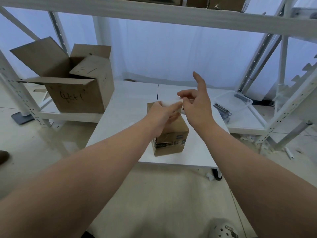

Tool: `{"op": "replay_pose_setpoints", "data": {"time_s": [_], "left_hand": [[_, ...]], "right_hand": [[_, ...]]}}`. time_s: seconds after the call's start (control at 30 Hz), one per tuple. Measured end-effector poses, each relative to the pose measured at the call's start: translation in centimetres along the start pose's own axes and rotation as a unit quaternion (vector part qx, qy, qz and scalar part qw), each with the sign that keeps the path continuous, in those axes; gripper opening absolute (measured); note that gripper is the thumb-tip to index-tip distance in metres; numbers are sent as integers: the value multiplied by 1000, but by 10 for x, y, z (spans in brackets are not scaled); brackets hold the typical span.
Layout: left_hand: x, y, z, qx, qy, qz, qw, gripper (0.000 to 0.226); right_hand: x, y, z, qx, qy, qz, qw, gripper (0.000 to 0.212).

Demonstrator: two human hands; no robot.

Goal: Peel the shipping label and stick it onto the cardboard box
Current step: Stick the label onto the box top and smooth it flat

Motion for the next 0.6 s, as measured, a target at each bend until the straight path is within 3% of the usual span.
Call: {"op": "replay_pose_setpoints", "data": {"time_s": [0.07, 0.27, 0.37, 0.43, 0.53, 0.6], "left_hand": [[2, 2, 0, 30, -9, -3, 999, 25], [18, 2, 4, 39, -41, 44, 997, 42], [29, 9, 6, 19, -117, -57, 991, 41], [37, 13, 11, -37, -158, -169, 972, 43], [43, 15, 19, -165, -165, -332, 914, 47], [44, 18, 23, -196, -143, -346, 906, 49]], "right_hand": [[0, 0, 0, 4, 7, -5, 1000, 69], [6, 9, -3, 47, -20, -18, 999, 66], [18, 11, -7, 46, -55, 82, 994, 56], [29, 12, -7, 18, -83, 150, 985, 57], [31, 13, -1, -84, -74, 255, 960, 64], [27, 10, 4, -167, -89, 195, 962, 62]]}}
Point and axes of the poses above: each hand's wrist, its own z-axis away from the middle knuckle, its own y-axis out of the back of the hand, x = y × z, the point moved 4 cm from there along -z, towards the middle knuckle, and after that the axes turned 8 degrees about x, right-handed, at the moved point
